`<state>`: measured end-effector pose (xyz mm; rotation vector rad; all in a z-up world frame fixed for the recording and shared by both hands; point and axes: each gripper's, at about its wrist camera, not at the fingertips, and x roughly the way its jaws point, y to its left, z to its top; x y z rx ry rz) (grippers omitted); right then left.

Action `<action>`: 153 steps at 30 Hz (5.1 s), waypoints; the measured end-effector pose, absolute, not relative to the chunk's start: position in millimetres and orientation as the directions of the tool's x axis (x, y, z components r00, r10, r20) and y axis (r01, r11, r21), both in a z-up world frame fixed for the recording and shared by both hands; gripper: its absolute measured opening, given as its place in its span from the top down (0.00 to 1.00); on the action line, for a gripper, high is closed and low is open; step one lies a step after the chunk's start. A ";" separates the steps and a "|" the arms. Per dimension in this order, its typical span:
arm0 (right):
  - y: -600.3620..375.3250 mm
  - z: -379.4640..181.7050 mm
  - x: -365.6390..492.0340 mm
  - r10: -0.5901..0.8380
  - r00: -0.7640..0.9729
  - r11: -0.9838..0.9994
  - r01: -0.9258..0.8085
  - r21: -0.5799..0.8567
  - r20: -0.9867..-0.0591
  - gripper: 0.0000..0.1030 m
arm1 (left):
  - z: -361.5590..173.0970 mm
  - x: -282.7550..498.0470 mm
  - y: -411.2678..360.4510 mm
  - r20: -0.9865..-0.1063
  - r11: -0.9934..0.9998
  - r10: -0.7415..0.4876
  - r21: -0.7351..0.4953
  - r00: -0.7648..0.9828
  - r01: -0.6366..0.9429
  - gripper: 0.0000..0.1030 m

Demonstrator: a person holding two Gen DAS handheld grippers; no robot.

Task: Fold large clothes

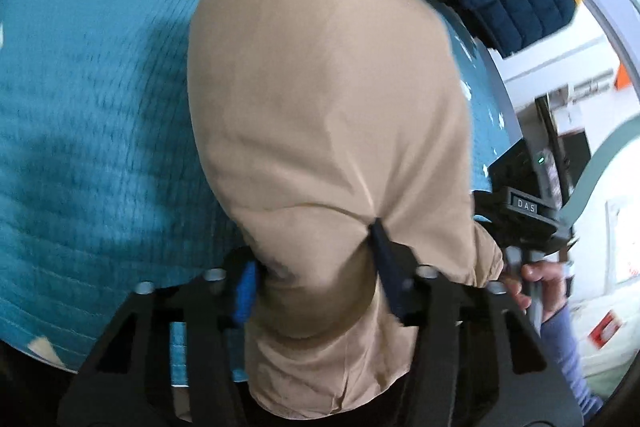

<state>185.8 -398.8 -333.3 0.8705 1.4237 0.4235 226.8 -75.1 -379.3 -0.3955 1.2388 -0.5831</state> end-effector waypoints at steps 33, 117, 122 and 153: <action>-649.2 -75.7 55.4 0.264 0.752 0.752 0.233 0.617 -0.605 0.74 | -223.4 263.3 -381.4 -0.362 0.294 -0.932 -0.746 0.006 0.598 0.66; -620.2 -363.5 15.6 0.297 0.612 0.430 0.600 0.675 -0.733 0.20 | -437.3 267.0 -409.2 -0.801 0.705 -0.581 -0.583 -0.143 0.404 0.46; -596.7 -332.7 31.8 0.314 0.644 0.498 0.514 0.698 -0.698 0.70 | -407.1 247.9 -419.6 -0.825 0.658 -0.561 -0.493 -0.066 0.569 0.79; 76.0 -226.5 282.1 0.951 0.230 0.261 -0.238 0.935 -0.207 0.72 | -176.2 291.3 298.4 -0.739 0.991 -0.127 -0.119 0.662 0.057 0.80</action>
